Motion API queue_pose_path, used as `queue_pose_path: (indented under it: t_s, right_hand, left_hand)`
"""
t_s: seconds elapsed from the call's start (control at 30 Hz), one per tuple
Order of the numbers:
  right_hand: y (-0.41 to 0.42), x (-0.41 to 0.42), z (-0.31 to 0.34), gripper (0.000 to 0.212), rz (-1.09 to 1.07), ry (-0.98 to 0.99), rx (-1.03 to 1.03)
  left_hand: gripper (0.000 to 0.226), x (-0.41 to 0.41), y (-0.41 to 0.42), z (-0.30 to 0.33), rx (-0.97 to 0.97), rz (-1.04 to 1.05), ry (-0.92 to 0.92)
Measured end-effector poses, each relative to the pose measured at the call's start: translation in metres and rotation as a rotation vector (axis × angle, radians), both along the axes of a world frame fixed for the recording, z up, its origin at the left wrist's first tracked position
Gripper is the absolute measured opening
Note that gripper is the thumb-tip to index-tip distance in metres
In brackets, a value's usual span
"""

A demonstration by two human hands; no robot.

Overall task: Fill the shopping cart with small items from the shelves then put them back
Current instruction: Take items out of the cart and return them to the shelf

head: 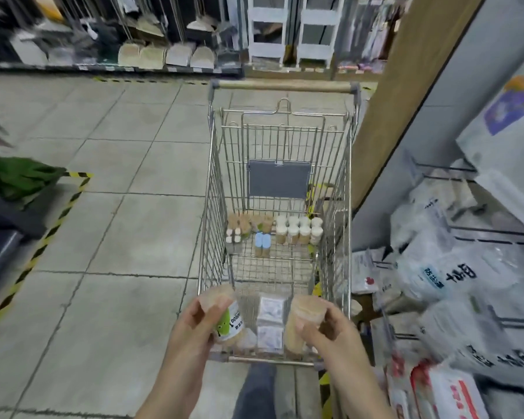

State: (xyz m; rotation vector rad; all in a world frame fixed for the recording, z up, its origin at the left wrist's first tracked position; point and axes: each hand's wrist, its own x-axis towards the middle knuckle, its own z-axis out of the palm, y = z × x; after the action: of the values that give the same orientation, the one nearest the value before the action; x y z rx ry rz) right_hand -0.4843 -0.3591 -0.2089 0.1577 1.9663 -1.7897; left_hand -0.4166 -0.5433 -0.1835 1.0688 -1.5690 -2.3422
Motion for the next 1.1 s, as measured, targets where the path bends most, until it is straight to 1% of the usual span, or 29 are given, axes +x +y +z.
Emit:
queue_pose_path:
  t_s: [0.13, 0.23, 0.27, 0.37, 0.53, 0.63, 0.77, 0.93, 1.1]
  right_hand:
    - [-0.028, -0.058, -0.015, 0.035, 0.007, -0.048, 0.016]
    - [-0.049, -0.103, -0.027, 0.037, 0.011, -0.081, 0.027]
    - [-0.056, -0.118, -0.035, 0.036, 0.013, -0.092, 0.039]
    - [-0.077, -0.163, -0.065, 0.036, 0.018, -0.100, 0.076]
    - [-0.107, -0.225, -0.129, 0.038, -0.002, -0.154, 0.118]
    - [-0.122, -0.255, -0.164, 0.037, 0.019, -0.194, 0.173]
    - [-0.140, -0.291, -0.209, 0.037, 0.005, -0.176, 0.247]
    - [-0.155, -0.326, -0.257, 0.044, -0.027, -0.181, 0.249]
    - [-0.173, -0.351, -0.299, 0.040, -0.008, -0.124, 0.355]
  left_hand:
    - [0.031, -0.063, -0.032, -0.025, -0.042, -0.032, -0.058]
    - [0.036, -0.114, -0.055, -0.050, -0.070, -0.041, -0.122]
    - [0.035, -0.130, -0.062, -0.060, -0.090, -0.042, -0.143]
    - [0.029, -0.179, -0.080, -0.094, -0.134, -0.024, -0.168]
    - [0.037, -0.250, -0.100, -0.144, -0.165, -0.039, -0.204]
    - [0.037, -0.284, -0.108, -0.172, -0.236, -0.077, -0.226]
    - [0.037, -0.330, -0.120, -0.219, -0.289, -0.078, -0.271]
    - [0.044, -0.373, -0.132, -0.281, -0.353, -0.133, -0.320]
    - [0.042, -0.398, -0.141, -0.322, -0.455, -0.257, -0.368]
